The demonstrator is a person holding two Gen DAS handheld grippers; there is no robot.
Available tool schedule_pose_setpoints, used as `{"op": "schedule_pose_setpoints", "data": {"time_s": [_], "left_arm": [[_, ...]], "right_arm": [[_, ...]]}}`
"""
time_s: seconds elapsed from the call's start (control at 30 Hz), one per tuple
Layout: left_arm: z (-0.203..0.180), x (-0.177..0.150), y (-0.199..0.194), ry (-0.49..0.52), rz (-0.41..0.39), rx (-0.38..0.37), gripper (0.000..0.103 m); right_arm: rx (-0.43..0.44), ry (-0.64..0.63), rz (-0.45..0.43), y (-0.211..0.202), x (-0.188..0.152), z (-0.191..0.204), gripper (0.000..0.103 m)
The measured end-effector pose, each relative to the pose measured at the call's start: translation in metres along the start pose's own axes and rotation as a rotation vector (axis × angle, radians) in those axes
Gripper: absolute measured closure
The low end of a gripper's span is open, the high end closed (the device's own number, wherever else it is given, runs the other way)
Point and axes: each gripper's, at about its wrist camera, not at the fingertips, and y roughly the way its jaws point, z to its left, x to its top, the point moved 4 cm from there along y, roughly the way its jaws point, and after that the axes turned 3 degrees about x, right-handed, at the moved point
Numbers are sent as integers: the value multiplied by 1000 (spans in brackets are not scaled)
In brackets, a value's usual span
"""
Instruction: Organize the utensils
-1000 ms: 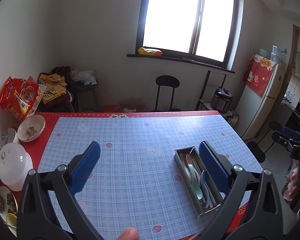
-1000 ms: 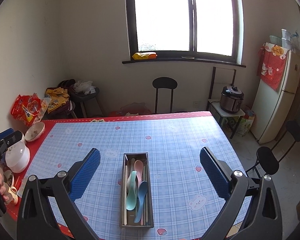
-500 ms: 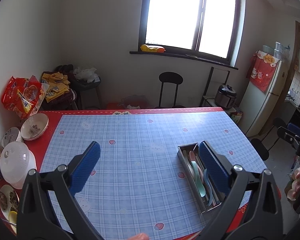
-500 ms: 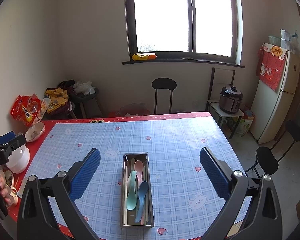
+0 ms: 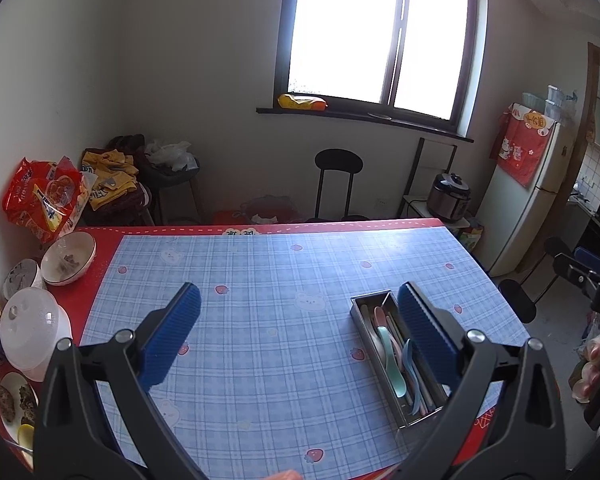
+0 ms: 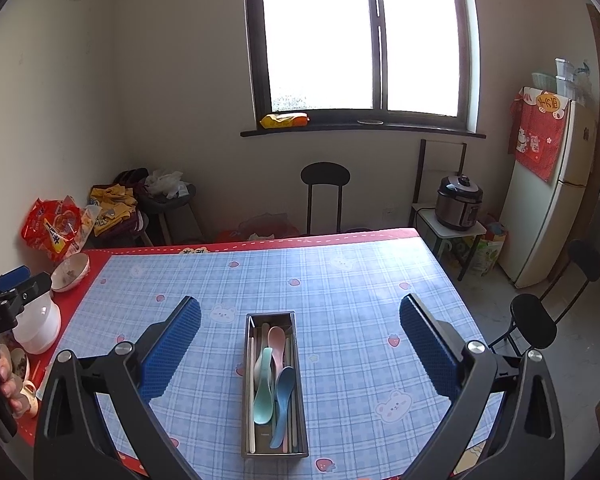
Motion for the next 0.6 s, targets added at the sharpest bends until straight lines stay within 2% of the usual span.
{"op": "schedule_pose_setpoints", "data": {"time_s": [0.6], "left_arm": [[-8,0,9,24,13,-18,5]], "right_arm": [[-25,1,22,4,-5,-2,6]]}}
